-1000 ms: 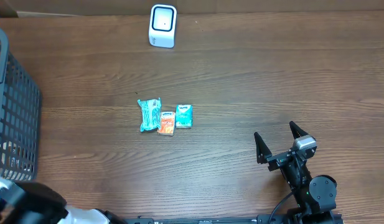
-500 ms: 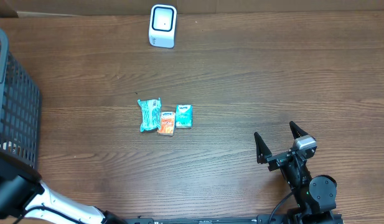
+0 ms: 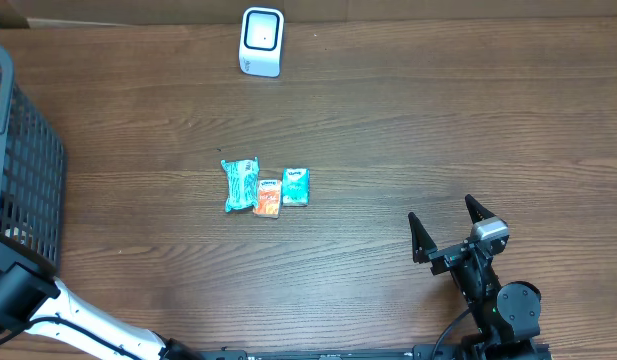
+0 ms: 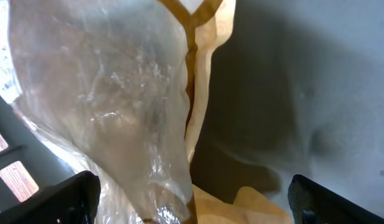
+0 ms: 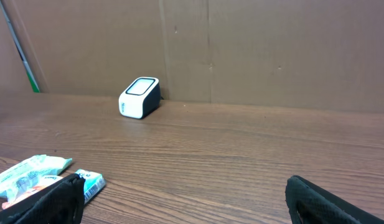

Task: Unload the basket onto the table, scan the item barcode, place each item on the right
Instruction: 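Reach the left gripper into the basket and grasp the clear bread bag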

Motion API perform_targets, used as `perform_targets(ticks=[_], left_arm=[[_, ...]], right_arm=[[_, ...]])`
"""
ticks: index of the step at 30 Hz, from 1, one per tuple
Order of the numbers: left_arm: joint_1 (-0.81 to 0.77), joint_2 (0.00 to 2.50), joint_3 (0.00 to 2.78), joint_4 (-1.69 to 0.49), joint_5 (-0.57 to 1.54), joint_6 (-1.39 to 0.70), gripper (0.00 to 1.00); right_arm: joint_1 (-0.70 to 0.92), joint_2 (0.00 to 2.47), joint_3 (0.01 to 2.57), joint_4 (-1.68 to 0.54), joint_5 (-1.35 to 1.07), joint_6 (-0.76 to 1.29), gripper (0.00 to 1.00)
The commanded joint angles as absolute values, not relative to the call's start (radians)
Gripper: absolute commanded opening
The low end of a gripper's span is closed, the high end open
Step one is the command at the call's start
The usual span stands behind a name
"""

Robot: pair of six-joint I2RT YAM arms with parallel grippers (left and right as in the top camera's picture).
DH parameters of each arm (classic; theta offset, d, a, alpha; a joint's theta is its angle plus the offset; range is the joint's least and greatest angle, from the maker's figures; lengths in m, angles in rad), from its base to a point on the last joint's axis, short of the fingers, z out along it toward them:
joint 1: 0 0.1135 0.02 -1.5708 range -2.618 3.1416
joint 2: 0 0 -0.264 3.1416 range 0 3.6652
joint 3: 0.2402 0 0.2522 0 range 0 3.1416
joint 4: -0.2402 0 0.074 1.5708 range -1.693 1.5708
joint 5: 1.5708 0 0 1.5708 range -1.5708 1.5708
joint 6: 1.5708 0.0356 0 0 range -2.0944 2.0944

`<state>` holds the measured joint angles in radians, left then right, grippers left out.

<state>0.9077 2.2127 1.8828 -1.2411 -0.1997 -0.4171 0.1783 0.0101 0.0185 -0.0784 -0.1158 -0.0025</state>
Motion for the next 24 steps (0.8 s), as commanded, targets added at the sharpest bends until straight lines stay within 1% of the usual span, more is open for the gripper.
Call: perform_targets(ticks=[1,4,7,8,9,11,12,15,18,19,24], left_arm=[[0.905,2.226,1.865,-1.235,-0.217,-0.427,0.96],[0.905,2.226,1.842,-1.218,-0.217,-0.427,0.91],[0.905,2.226,1.822,-1.209,-0.217,-0.427,0.82],[0.905,2.226,1.822,-1.210,-0.217,-0.427,0.73],[0.905,2.226,1.822,-1.211,-0.217,-0.427,0.67],[0.905,2.226,1.822,-1.211,-0.217,-0.426,0.52],[0.905,2.226,1.822,-1.213,-0.217,-0.426,0.47],[0.905,2.226,1.822,-1.215,-0.217,-0.426,0.25],[0.905,2.226,1.822,-1.215,-0.216,-0.426,0.08],[0.905,2.226,1.822,-1.216,-0.216,-0.426,0.04],[0.905,2.223,1.824,-1.235,-0.213,-0.427,0.04]], right_arm=[[0.183,0.003,0.008,-0.073,-0.113,-0.001,1.00],[0.183,0.003,0.008,-0.073,-0.113,-0.001,1.00],[0.183,0.003,0.008,-0.073,-0.113,-0.001,1.00],[0.183,0.003,0.008,-0.073,-0.113,-0.001,1.00],[0.183,0.003,0.008,-0.073,-0.113,-0.001,1.00],[0.183,0.003,0.008,-0.073,-0.113,-0.001,1.00],[0.183,0.003,0.008,-0.073,-0.113,-0.001,1.00],[0.183,0.003,0.008,-0.073,-0.113,-0.001,1.00],[0.183,0.003,0.008,-0.073,-0.113,-0.001,1.00],[0.183,0.003,0.008,-0.073,-0.113,-0.001,1.00],[0.183,0.003,0.008,-0.073,-0.113,-0.001,1.00]])
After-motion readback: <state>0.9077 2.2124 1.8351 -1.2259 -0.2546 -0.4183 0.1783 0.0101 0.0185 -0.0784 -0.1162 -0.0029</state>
